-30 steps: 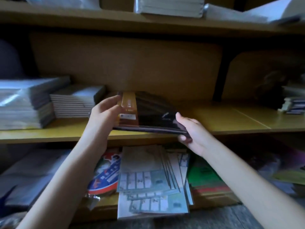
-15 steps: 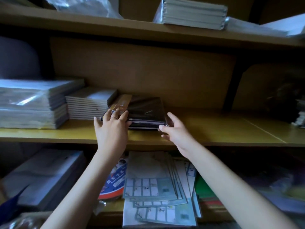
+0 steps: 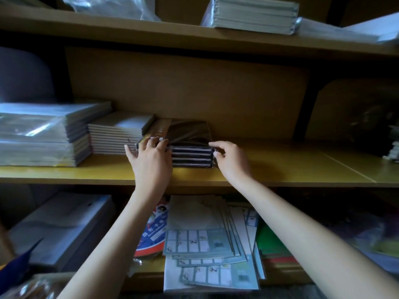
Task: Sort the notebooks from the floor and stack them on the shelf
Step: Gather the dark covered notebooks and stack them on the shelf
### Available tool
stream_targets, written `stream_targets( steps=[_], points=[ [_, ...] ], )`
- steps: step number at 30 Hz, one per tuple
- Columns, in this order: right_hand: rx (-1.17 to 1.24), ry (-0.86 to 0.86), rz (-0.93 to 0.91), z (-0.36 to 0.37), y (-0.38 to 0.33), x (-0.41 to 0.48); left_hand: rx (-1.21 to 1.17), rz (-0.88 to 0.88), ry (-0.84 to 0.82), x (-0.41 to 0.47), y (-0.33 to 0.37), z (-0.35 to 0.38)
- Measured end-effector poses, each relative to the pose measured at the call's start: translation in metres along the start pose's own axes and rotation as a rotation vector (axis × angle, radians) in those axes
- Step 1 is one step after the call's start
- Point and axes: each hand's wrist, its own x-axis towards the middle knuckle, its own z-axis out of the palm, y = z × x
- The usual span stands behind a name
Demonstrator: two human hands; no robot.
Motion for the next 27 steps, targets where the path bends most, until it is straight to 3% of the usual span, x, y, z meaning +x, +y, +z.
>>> stream_targets(
  steps=[3, 6, 10, 14, 18, 23, 27],
  points=[
    [-0.047, 0.052, -0.117, -0.003, 0.000, -0.024, -0.033, 0.180, 0.156, -0.019, -0.001, 0.002],
    [-0.102, 0.100, -0.360, -0.011, 0.009, -0.065, -0.192, 0.486, 0.233, -0.039, 0.008, -0.001],
    [-0.260, -0.050, -0.611, -0.036, 0.043, -0.125, -0.267, 0.907, 0.060, -0.075, 0.037, 0.007],
    [-0.339, -0.246, -0.774, -0.080, 0.096, -0.191, -0.336, 1.094, -0.210, -0.128, 0.064, 0.027],
    [-0.428, -0.317, -0.547, -0.132, 0.152, -0.262, -0.327, 1.304, -0.464, -0.181, 0.085, 0.043],
    [-0.388, -0.295, 0.156, -0.160, 0.212, -0.379, -0.365, 1.456, -0.662, -0.233, 0.110, 0.056],
    [-0.604, -0.440, 0.322, -0.158, 0.234, -0.457, -0.392, 1.565, -0.766, -0.258, 0.136, 0.065]
  ],
)
